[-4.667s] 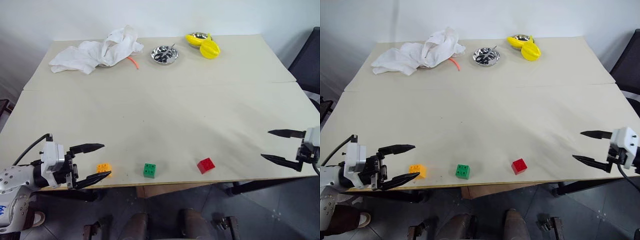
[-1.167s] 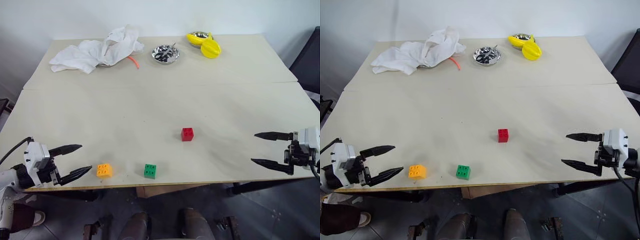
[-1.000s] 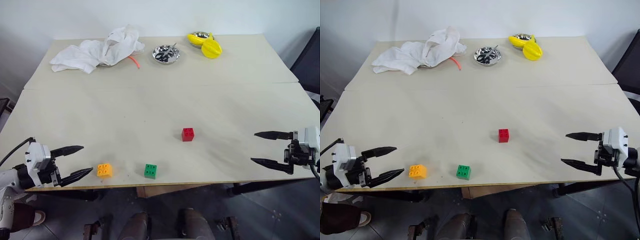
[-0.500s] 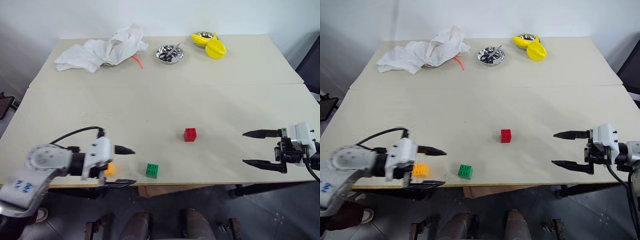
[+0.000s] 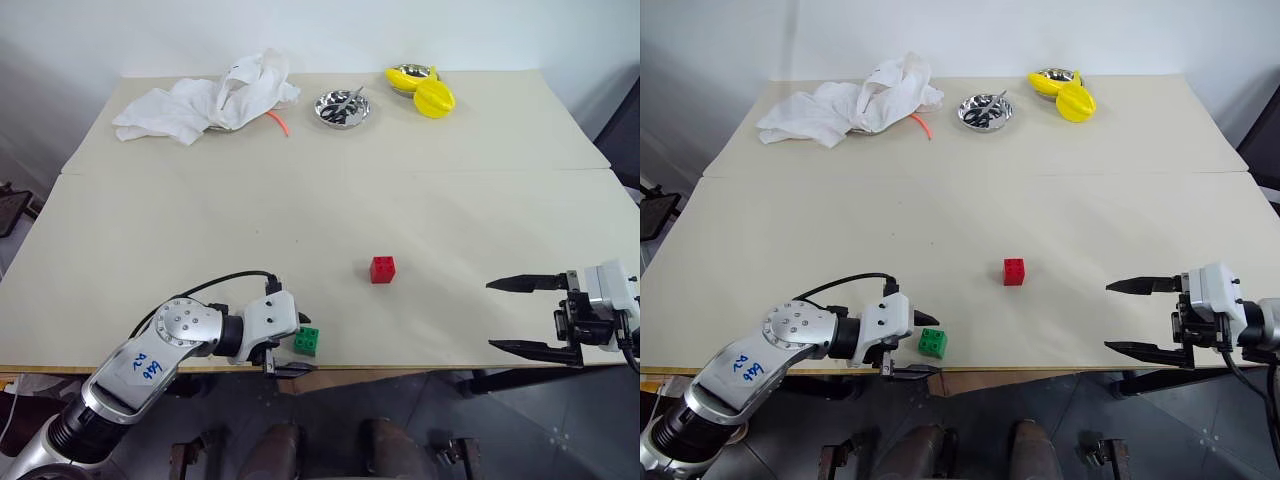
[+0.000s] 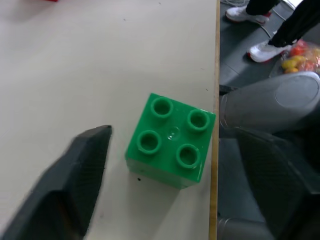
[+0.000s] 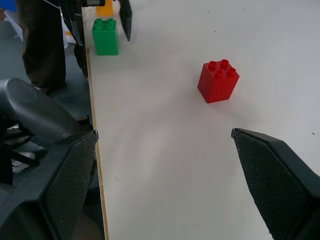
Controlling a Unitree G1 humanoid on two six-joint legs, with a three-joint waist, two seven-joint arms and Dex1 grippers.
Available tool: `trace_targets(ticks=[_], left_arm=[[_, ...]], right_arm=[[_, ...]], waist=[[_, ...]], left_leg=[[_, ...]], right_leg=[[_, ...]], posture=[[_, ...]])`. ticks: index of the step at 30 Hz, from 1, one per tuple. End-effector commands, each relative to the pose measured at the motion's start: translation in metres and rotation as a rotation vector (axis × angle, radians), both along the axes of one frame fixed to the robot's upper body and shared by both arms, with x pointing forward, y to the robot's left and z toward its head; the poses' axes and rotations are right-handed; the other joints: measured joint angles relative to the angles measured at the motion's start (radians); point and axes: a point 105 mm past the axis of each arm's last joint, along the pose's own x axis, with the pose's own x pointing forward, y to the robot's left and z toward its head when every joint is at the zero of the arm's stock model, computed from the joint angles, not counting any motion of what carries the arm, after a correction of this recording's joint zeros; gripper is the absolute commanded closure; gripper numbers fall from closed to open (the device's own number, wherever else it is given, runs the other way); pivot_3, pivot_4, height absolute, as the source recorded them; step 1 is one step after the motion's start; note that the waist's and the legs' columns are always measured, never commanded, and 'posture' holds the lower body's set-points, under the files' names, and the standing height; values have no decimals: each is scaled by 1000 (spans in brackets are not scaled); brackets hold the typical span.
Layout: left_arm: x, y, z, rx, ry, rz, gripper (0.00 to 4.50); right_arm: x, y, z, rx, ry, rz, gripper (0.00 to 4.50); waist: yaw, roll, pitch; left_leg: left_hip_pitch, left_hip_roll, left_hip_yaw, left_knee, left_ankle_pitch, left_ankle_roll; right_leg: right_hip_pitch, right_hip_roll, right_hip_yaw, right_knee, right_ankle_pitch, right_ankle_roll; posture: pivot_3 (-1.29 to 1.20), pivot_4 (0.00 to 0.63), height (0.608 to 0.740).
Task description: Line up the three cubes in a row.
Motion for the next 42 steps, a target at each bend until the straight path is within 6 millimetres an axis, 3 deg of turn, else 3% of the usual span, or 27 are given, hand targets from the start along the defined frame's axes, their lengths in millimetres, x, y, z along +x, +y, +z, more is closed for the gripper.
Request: trace_targets(ticks=[1,5,6,14,17,23,31,42], left_arm=[[0,-1,3,13,-33,-18,1739],[5,3,5,23,-46,-20,2918],[8,3,7,15,-53,-16,2996],[58,-9,44,-69,-167,41,2995],[81,-17,47,-61,-190,40,2995],[110,-34,36,-80,-169,15,2995],[119,-43,30,-87,-160,-47,2995],[126,-28,29,20,-137,-102,2995]], right_arm=[[-4,-2,8,-15,-36,13,0],[-5,-5,7,-19,-38,7,0],[-5,-5,7,-20,-39,5,0],[-5,-13,10,-15,-58,-48,0],[-3,-14,11,-9,-68,-62,0],[-1,-10,13,5,-79,-64,0],[-5,-7,9,18,-81,-78,0],[-8,-7,5,27,-65,-80,0]], waist=[[0,0,0],[0,0,0],[0,0,0],[2,-1,1],[2,-1,1],[2,-2,1],[3,-3,1],[1,-3,1]], left_leg=[[0,0,0,0,0,0],[0,0,0,0,0,0],[0,0,0,0,0,0],[0,-1,0,2,0,1],[0,-1,0,2,1,0],[-1,-2,1,3,1,1],[-1,-2,1,6,1,1],[-2,-1,1,9,1,1]], right_leg=[[0,0,0,0,0,0],[0,0,0,0,0,0],[0,0,0,0,0,0],[1,0,-1,1,0,0],[0,1,-4,1,0,1],[0,1,-7,2,1,1],[0,1,-8,3,1,2],[0,1,-8,4,1,2]], posture=[[0,150,740],[0,150,740],[0,150,740],[0,150,740],[0,150,740],[0,150,740],[0,150,740],[0,150,740]])
